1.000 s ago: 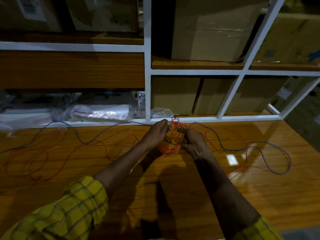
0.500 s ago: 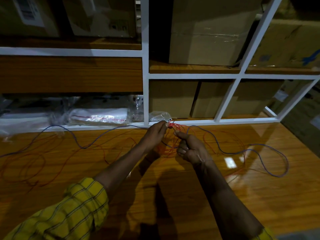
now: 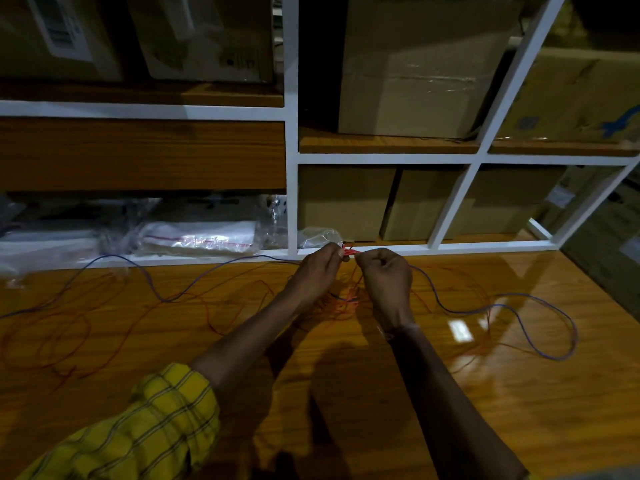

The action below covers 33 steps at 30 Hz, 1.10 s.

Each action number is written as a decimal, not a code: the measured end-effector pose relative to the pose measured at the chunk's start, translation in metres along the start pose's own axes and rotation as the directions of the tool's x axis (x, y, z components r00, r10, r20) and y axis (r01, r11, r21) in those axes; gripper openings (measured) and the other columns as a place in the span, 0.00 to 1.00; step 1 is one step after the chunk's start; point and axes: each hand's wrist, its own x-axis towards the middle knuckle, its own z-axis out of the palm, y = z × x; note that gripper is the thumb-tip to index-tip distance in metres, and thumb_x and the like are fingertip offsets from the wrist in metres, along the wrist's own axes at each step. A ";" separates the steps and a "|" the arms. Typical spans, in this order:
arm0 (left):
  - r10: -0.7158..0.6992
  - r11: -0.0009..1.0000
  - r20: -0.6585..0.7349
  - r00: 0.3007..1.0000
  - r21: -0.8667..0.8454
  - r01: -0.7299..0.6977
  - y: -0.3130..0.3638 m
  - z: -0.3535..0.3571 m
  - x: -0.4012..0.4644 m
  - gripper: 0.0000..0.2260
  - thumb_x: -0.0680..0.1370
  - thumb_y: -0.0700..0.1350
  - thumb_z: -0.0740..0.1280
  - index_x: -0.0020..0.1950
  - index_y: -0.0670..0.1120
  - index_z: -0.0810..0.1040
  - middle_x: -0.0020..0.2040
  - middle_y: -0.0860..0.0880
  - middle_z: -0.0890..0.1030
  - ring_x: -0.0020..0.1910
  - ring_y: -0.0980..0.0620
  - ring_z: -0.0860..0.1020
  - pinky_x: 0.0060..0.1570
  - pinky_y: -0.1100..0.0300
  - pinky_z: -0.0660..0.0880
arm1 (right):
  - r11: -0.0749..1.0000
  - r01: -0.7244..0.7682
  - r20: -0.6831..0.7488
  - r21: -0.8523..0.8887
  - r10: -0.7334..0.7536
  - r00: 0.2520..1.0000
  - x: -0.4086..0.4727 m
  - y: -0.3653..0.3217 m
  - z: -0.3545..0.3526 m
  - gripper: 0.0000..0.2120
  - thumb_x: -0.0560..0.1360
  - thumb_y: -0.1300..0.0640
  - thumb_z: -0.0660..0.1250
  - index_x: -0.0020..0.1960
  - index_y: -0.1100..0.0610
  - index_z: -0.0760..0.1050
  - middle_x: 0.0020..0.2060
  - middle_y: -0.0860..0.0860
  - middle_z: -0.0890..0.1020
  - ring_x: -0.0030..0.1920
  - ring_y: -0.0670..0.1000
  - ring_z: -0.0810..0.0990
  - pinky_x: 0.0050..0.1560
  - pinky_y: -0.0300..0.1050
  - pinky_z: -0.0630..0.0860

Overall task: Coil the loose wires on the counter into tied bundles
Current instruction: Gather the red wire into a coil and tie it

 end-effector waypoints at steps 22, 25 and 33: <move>-0.015 0.992 0.078 0.997 -0.122 0.024 0.010 -0.002 0.003 0.14 0.87 0.51 0.55 0.56 0.48 0.79 0.35 0.53 0.74 0.34 0.54 0.72 0.38 0.55 0.69 | 0.966 0.258 -0.066 0.016 -0.256 0.964 0.003 -0.013 -0.013 0.08 0.74 0.55 0.77 0.40 0.54 0.80 0.37 0.51 0.82 0.38 0.49 0.81 0.40 0.45 0.77; -0.007 0.984 0.103 0.995 -0.176 0.026 0.012 -0.001 0.001 0.11 0.87 0.52 0.56 0.52 0.55 0.77 0.35 0.52 0.73 0.32 0.55 0.71 0.37 0.55 0.67 | 0.972 0.156 -0.029 0.177 -0.154 0.988 0.001 -0.020 -0.013 0.09 0.76 0.57 0.76 0.45 0.62 0.79 0.39 0.55 0.85 0.34 0.45 0.83 0.41 0.39 0.76; -0.012 0.964 0.105 0.994 -0.264 0.039 0.015 0.002 0.002 0.11 0.87 0.51 0.57 0.47 0.59 0.73 0.31 0.55 0.70 0.26 0.61 0.66 0.31 0.58 0.64 | 0.939 0.043 0.058 0.342 -0.066 0.996 0.003 -0.018 -0.013 0.08 0.77 0.61 0.75 0.48 0.63 0.78 0.39 0.62 0.86 0.40 0.58 0.87 0.35 0.44 0.81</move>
